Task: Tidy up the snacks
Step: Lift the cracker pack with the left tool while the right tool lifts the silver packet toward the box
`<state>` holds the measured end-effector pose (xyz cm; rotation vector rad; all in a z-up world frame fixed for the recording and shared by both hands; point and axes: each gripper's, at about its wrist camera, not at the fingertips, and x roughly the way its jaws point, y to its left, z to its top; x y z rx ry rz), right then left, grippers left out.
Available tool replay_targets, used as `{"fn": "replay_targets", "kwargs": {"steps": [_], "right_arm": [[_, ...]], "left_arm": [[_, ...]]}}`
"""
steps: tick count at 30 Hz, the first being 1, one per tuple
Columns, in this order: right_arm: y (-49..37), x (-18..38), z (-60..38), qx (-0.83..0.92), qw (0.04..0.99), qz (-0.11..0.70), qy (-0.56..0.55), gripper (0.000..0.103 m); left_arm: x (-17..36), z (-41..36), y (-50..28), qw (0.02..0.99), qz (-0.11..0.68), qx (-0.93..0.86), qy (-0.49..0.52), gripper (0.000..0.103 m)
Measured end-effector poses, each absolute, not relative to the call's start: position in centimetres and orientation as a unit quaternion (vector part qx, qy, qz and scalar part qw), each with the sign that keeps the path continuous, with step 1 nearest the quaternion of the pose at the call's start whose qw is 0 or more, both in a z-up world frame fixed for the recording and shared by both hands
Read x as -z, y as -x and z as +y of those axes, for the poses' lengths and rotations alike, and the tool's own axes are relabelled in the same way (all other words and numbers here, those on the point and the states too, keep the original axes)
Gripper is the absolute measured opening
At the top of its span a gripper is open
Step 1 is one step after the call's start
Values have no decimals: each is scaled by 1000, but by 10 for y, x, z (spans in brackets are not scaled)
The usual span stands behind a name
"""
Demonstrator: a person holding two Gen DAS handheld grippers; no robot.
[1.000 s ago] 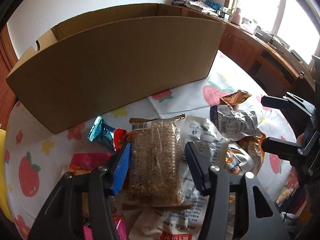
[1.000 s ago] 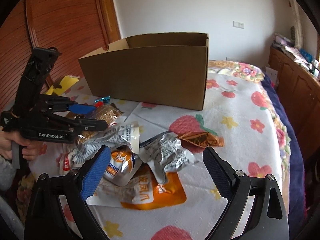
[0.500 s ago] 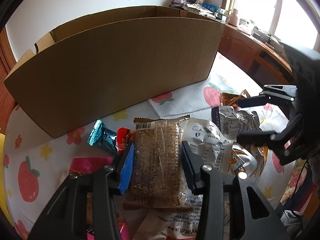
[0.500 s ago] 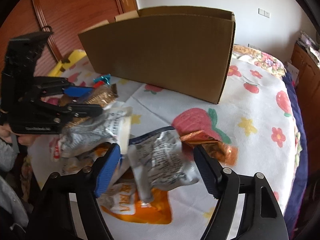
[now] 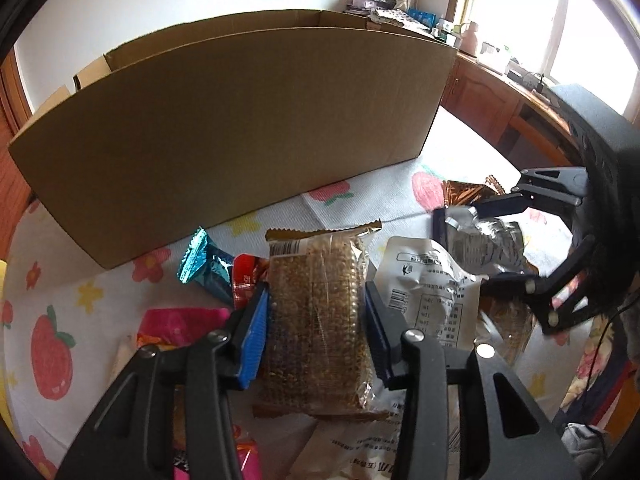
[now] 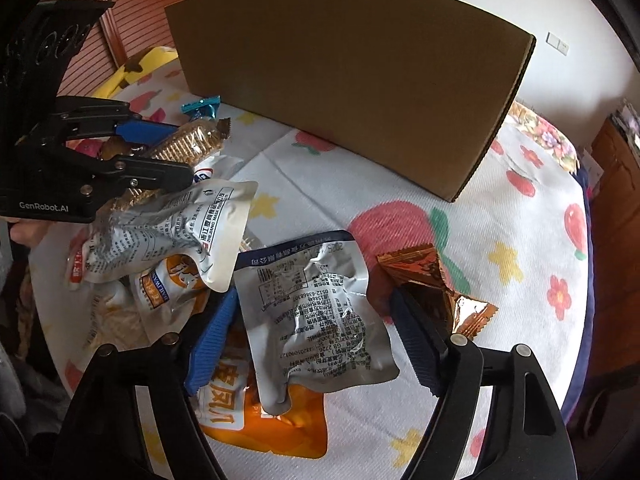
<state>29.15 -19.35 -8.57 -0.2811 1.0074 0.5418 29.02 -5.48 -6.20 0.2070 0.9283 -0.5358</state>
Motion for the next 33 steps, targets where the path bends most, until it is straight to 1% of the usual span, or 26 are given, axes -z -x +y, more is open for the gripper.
{"fn": "replay_targets", "kwargs": {"steps": [1, 2, 5, 13, 26, 33], "right_arm": [[-292, 85, -194, -255, 831, 475, 134, 66], [-292, 84, -196, -253, 832, 474, 136, 63], [-292, 83, -196, -249, 833, 474, 136, 60], [-284, 75, -200, -239, 846, 462, 119, 60], [-262, 20, -204, -244, 878, 403, 89, 61], [-256, 1, -199, -248, 886, 382, 87, 61]], "left_arm": [[61, -56, -288, 856, 439, 253, -102, 41], [61, -55, -285, 858, 437, 251, -102, 41], [55, -54, -280, 862, 428, 254, -93, 40], [35, -39, -261, 877, 399, 255, -85, 40], [-10, -11, -249, 904, 346, 243, -71, 41], [-28, 0, -248, 913, 328, 234, -64, 41]]}}
